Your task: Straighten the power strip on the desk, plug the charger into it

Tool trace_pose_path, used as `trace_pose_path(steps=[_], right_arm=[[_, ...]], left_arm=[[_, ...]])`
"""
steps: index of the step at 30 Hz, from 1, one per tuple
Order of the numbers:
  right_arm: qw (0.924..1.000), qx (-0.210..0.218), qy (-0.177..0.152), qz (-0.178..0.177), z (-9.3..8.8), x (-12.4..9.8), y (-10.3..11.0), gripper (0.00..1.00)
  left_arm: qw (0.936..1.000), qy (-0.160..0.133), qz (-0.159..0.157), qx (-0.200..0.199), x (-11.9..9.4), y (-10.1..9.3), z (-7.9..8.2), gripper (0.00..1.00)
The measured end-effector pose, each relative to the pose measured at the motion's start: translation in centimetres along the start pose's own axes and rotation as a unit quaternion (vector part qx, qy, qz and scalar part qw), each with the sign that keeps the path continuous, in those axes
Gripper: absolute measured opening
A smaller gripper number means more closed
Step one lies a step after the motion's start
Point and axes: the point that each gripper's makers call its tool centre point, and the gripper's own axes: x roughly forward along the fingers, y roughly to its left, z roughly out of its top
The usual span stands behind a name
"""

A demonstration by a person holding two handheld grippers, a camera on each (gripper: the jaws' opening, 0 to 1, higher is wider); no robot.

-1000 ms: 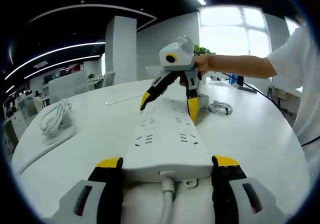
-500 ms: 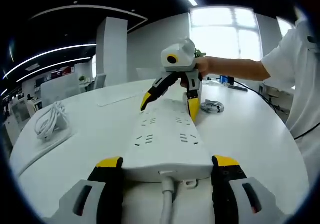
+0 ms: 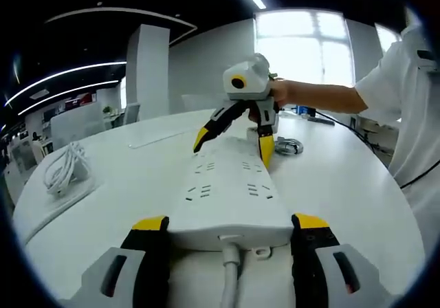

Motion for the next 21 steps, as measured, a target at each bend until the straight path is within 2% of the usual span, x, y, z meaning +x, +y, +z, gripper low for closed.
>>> trace_pose_path(steps=[21], right_arm=[[0.9998,0.015,-0.005,-0.014,-0.21,-0.26,0.34,0.79]], left_arm=[[0.9998,0.001,-0.017,0.007,-0.07,-0.13,-0.10,0.72]])
